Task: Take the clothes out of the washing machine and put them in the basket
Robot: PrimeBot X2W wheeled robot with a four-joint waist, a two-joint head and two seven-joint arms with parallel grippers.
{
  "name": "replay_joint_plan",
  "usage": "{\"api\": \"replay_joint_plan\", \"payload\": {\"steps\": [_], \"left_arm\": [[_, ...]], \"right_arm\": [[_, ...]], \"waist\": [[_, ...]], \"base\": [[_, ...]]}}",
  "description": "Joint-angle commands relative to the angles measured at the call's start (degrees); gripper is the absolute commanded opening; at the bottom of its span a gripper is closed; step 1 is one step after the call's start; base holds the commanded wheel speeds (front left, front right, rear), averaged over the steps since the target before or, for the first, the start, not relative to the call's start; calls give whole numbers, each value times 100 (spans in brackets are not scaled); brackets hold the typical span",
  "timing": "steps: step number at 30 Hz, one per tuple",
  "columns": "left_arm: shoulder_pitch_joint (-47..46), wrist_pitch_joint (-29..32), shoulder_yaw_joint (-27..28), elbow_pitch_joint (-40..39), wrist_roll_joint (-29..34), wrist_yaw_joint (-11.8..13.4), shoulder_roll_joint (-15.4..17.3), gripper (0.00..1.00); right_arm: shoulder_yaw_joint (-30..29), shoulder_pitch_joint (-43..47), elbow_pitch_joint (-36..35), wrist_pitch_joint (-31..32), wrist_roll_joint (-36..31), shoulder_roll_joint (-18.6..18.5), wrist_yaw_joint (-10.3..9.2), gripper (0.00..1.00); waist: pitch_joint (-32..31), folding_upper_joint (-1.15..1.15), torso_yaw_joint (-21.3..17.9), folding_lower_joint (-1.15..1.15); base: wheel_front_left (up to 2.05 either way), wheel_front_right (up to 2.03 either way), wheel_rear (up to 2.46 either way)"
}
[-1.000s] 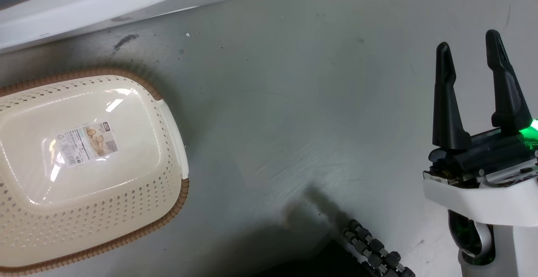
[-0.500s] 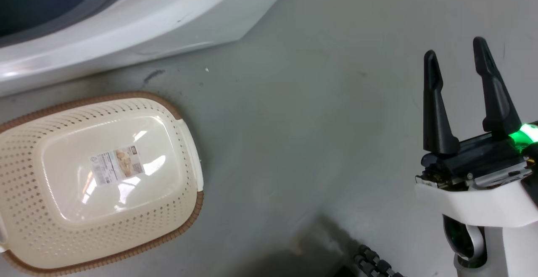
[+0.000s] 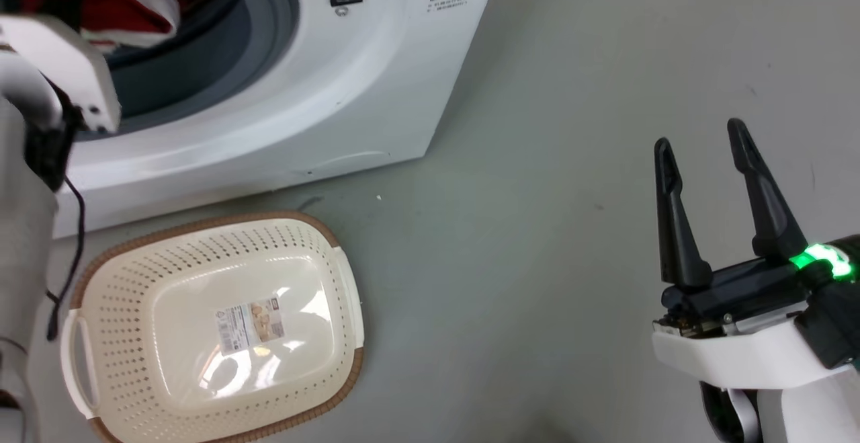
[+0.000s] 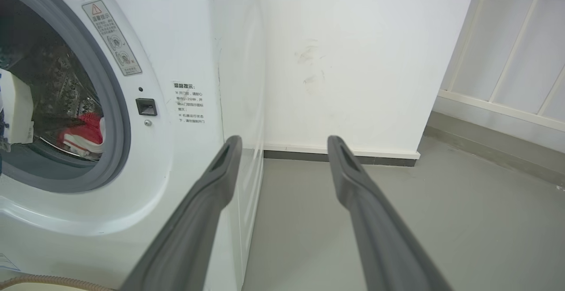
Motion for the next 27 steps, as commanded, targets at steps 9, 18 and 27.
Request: {"api": "replay_joint_plan", "payload": {"steps": [9, 18, 27], "left_arm": [[992, -1045, -45, -26, -44, 205, -313, 0], [1933, -1418, 27, -702, -59, 596, -566, 0], [3102, -1442, 220, -1816, 40, 933, -639, 0]], "right_arm": [[1, 489, 127, -14, -199, 0, -4, 100], [31, 860, 262, -14, -366, -1, -4, 100], [66, 1197, 364, -14, -432, 0, -4, 100]], "waist": [[-894, 0, 333, 0], [-1542, 0, 608, 0], [-2116, 0, 731, 0]], "base": [[0, 0, 0], [0, 0, 0], [0, 0, 0]]}}
